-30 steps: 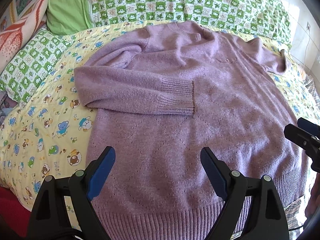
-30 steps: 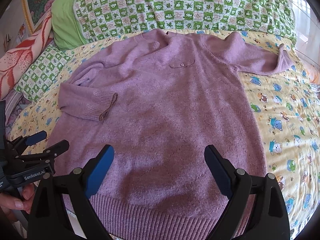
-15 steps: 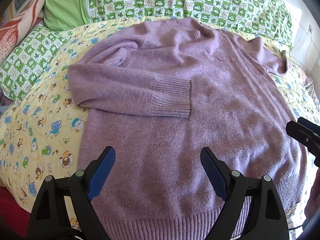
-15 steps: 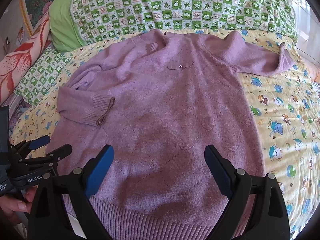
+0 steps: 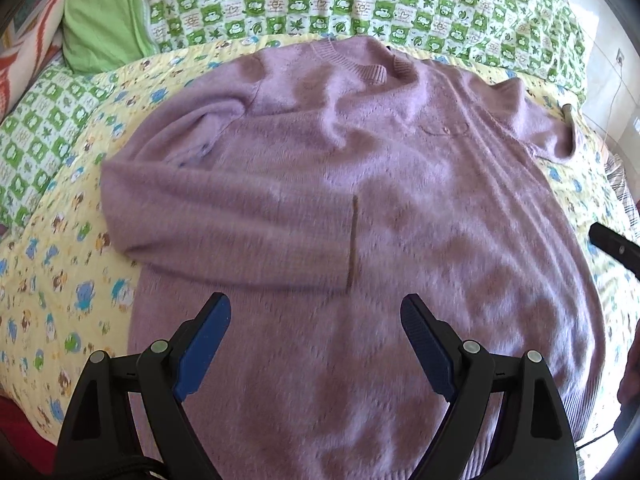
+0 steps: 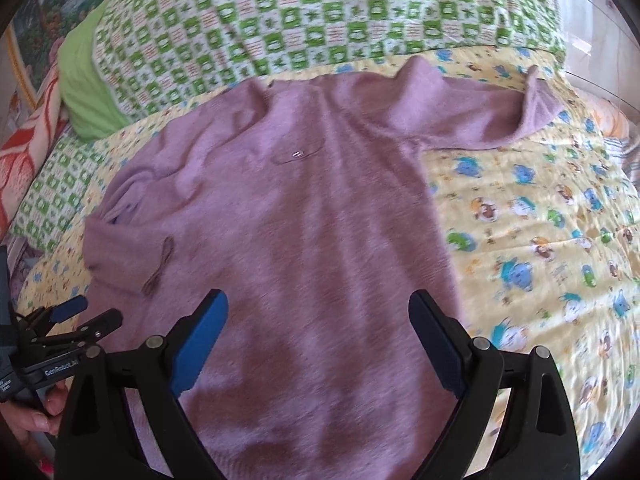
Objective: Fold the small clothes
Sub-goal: 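Grasp the sweater sleeve cuff with the right gripper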
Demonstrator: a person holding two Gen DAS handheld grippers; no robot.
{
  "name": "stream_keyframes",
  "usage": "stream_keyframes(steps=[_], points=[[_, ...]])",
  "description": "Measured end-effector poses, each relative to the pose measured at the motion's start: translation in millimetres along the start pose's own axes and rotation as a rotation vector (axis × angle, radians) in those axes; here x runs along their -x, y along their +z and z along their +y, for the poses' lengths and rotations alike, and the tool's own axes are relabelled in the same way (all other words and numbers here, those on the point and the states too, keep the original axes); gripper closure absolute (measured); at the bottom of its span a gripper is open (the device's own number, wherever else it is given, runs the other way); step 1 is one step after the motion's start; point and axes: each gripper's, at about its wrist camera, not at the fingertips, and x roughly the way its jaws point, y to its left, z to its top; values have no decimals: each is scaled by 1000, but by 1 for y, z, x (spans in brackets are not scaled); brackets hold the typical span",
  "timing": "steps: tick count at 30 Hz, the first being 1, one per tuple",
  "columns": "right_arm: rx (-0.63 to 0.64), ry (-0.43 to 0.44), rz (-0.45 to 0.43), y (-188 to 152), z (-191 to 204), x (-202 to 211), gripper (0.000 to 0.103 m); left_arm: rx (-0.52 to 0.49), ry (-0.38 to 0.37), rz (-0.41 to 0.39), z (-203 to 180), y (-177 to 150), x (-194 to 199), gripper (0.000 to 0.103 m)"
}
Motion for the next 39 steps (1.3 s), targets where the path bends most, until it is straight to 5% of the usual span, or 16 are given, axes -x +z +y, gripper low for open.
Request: stream_keyframes(steps=[13,20,28,31,33,34,39], points=[[-222,-210,-107,117,-140,-30,11,54,11,-51,10,97,-34,15],[-341,-325,-147,192,-217,-60,11,62,63,-11,14,142,-71,15],[-371,-438,-92,239,-273,-113,14,71,78,17,20,169,-104,15],[-393,-420,-31,240,-290,-129,43,81,77,36,25,171,-114,15],[-402,-413,-19,237,-293,-127,83,92,76,45,28,168,-116,15],[-406,-398,-40,237,-289,-119,92,100,72,42,31,168,-114,15],[-300,-143,-216,241,-208,-63,95,121,57,50,47,159,-102,15]])
